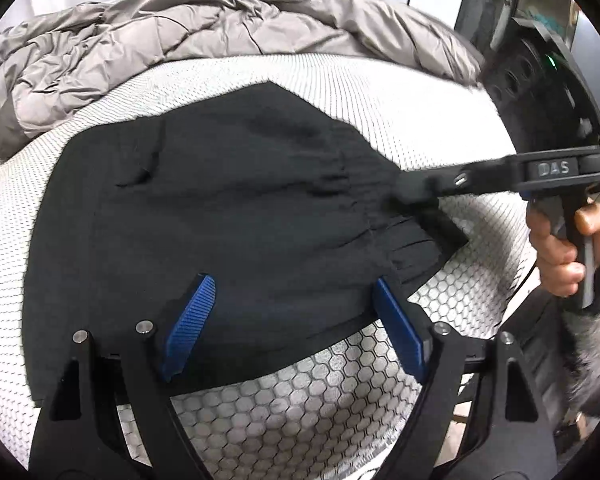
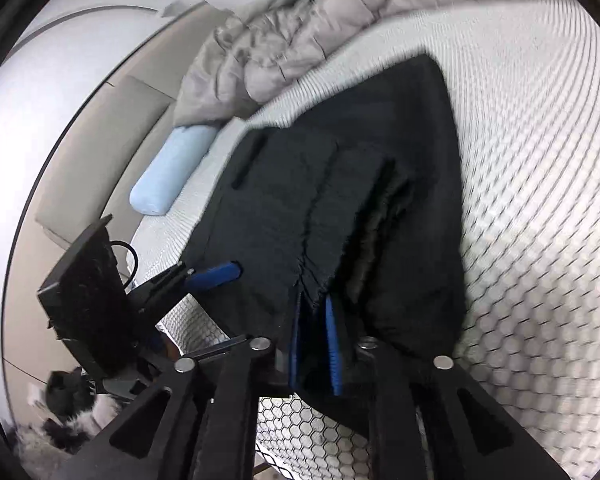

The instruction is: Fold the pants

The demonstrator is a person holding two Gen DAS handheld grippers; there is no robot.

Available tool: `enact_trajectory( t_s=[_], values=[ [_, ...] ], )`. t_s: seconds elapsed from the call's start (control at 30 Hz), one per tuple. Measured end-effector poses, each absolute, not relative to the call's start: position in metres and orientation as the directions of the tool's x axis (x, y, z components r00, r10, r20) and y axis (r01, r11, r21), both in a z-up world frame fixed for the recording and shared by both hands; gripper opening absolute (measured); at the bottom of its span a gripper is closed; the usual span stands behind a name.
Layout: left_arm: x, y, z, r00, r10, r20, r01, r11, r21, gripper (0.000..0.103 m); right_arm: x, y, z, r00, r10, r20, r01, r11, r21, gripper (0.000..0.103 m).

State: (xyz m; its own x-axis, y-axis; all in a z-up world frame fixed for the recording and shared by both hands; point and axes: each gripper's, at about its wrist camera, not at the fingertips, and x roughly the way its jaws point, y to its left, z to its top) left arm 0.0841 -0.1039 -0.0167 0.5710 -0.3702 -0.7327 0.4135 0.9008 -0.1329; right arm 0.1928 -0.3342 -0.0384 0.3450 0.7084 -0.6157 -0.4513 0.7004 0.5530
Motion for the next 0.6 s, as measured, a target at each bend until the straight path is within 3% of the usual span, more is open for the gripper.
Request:
enact_trajectory(
  t_s=[0.03, 0.1, 0.33, 0.43, 0.53, 0.57, 0.6],
  values=[
    [0.083, -0.096, -0.011, 0.589, -0.363, -0.722, 0.399, 0.908, -0.132, 0.08, 0.19, -0.341, -0.032, 0.382, 0.707, -0.595, -0.455, 0.704, 0.545, 0.044],
    [0.084, -0.08, -0.005, 0.627, -0.329, -0.706, 0.355, 0.928, -0.118, 0.08, 0.186, -0.349, -0.025, 0.464, 0.659, -0.592, -0.447, 0.751, 0.486, 0.058],
    [0.107, 0.004, -0.012, 0.68, -0.173, -0.713, 0.077, 0.983, -0.165, 0.08, 0.198, -0.346, -0.042, 0.503, 0.484, -0.716, -0.36, 0.87, 0.336, 0.058],
    [0.114, 0.038, -0.024, 0.661, -0.131, -0.739, -0.019, 0.981, -0.191, 0.08, 0.207, -0.355, -0.05, 0.495, 0.485, -0.721, -0.314, 0.873, 0.372, 0.058],
    [0.121, 0.064, -0.041, 0.632, -0.202, -0.748, -0.037, 0.956, -0.29, 0.078, 0.216, -0.358, -0.056, 0.49, 0.509, -0.708, -0.29, 0.861, 0.418, 0.058],
    [0.121, 0.067, -0.042, 0.63, -0.224, -0.744, -0.027, 0.951, -0.309, 0.071, 0.218, -0.358, -0.057, 0.486, 0.52, -0.703, -0.289, 0.854, 0.432, 0.058],
    [0.121, 0.068, -0.042, 0.626, -0.261, -0.735, 0.001, 0.942, -0.334, 0.055, 0.219, -0.359, -0.059, 0.482, 0.534, -0.694, -0.289, 0.845, 0.45, 0.052]
  ],
)
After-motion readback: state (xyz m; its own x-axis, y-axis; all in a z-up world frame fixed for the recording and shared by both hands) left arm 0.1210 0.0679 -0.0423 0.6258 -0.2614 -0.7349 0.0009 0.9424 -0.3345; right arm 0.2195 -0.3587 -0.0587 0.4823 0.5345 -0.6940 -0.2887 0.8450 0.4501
